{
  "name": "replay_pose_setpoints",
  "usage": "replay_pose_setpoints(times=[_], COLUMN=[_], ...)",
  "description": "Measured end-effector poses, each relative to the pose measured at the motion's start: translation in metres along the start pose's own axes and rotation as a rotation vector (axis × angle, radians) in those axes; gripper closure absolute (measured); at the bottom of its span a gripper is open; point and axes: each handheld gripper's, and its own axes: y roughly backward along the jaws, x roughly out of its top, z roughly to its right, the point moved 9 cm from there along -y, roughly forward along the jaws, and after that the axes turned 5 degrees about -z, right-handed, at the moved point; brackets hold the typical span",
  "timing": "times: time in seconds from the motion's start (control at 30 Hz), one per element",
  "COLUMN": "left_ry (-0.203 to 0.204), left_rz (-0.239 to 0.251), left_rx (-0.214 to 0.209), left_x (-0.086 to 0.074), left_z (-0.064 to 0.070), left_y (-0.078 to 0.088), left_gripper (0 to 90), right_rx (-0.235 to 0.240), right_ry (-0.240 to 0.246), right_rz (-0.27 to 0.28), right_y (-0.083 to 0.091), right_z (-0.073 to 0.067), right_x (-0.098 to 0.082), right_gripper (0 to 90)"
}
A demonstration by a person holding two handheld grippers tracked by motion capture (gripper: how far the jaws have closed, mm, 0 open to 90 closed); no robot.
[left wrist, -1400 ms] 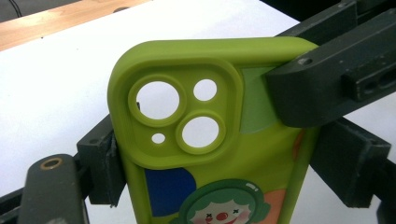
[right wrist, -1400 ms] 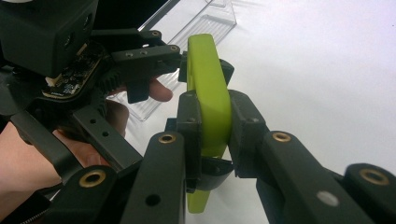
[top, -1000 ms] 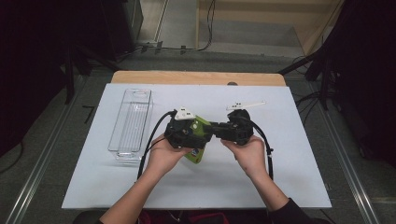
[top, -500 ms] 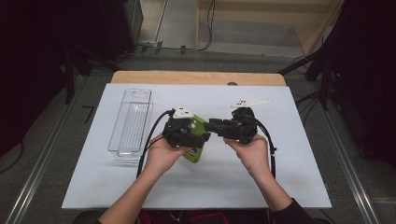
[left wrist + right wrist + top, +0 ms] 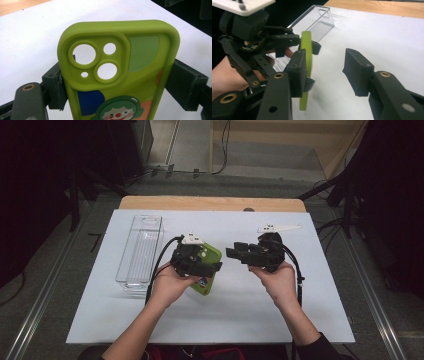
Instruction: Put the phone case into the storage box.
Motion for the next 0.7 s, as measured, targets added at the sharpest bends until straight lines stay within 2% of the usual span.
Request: replay_pose_setpoints(times=[0.07, 0.17, 0.33, 0.5, 0.6, 0.7], left_ry=[0.003, 0.005, 0.014, 0.027, 0.030, 0.032], left_rz=[-0.001, -0.003, -0.006, -0.008, -0.005, -0.006], left_rx=[-0.002, -0.006, -0.022, -0.031, -0.036, -0.044], left_x=[0.000, 0.000, 0.000, 0.000, 0.000, 0.000], left_z=[0.000, -0.001, -0.003, -0.005, -0.005, -0.006], left_y=[0.001, 0.003, 0.006, 0.009, 0.010, 0.011], left_gripper=[17.1, 17.1, 17.1, 17.1, 17.1, 17.1], right_rx=[-0.017, -0.027, -0.063, -0.065, -0.068, -0.047], right_ry=[0.008, -0.006, 0.022, 0.041, 0.087, 0.096], right_rz=[-0.004, -0.009, -0.040, -0.068, -0.113, -0.110], right_y=[0.000, -0.001, -0.003, -0.006, -0.007, -0.008], right_z=[0.005, 0.010, 0.020, 0.025, 0.027, 0.028], right_x=[-0.001, -0.004, -0.012, -0.019, -0.026, -0.032], right_gripper=[44.9, 42.4, 37.9, 33.0, 28.9, 28.4])
